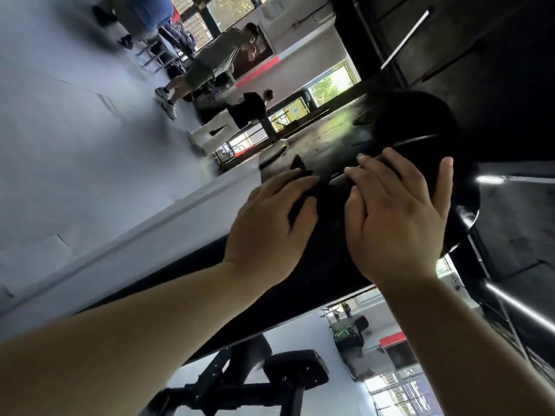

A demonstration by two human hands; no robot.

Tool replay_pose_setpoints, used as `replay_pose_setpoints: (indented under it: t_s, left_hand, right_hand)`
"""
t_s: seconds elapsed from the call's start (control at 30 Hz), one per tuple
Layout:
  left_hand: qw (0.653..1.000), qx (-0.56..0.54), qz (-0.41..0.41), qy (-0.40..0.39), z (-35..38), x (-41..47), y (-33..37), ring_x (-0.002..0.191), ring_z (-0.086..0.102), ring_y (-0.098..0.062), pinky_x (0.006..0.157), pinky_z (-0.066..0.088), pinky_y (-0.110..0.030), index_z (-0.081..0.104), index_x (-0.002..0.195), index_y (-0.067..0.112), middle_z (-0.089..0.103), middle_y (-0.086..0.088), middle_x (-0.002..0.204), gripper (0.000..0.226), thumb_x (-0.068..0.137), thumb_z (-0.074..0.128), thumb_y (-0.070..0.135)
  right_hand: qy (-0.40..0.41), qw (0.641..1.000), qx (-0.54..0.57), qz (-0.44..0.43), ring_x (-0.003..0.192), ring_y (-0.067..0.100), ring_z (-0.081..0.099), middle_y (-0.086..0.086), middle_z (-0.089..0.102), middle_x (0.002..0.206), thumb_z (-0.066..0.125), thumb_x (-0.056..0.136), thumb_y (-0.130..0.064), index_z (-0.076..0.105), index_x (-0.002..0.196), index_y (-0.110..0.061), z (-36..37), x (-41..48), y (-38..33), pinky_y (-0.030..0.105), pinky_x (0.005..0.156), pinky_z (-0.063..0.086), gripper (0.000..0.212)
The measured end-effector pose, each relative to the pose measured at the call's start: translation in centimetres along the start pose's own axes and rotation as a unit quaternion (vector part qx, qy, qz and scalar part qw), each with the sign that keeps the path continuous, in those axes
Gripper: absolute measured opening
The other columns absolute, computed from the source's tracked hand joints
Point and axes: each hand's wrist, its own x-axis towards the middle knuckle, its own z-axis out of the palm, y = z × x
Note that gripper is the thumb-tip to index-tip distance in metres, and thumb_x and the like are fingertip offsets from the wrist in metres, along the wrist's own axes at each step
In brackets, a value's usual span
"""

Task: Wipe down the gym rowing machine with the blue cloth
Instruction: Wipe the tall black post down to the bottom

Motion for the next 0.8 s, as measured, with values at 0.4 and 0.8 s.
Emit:
replay_pose_setpoints:
  t_s: [0.4,0.8]
  left_hand:
    - [0.996,-0.008,-0.085,0.015,-2.3,-3.5,-3.6,0.13,0.048,-0.011,0.108,0.035,-0.027,0.064,0.127,0.029,0.056,0.013,0.135,0.047,0.09,0.038,0.044]
    - [0.988,-0.03,-0.148,0.03,-3.5,-5.8,-4.2,0.128,0.046,-0.011,0.106,0.036,-0.023,0.054,0.137,0.029,0.055,0.009,0.135,0.046,0.094,0.039,0.039]
  right_hand:
    - [0.0,1.0,0.014,-0.007,0.124,0.017,0.057,-0.004,0.071,0.119,0.048,0.094,-0.027,0.075,0.107,-0.021,1.9,-1.6,-4.6,0.051,0.119,0.005,0.031]
    - [-0.003,1.0,0.014,0.0,0.125,0.018,0.056,-0.006,0.071,0.118,0.047,0.095,-0.026,0.075,0.108,-0.02,2.0,-1.7,-4.7,0.053,0.118,0.008,0.032]
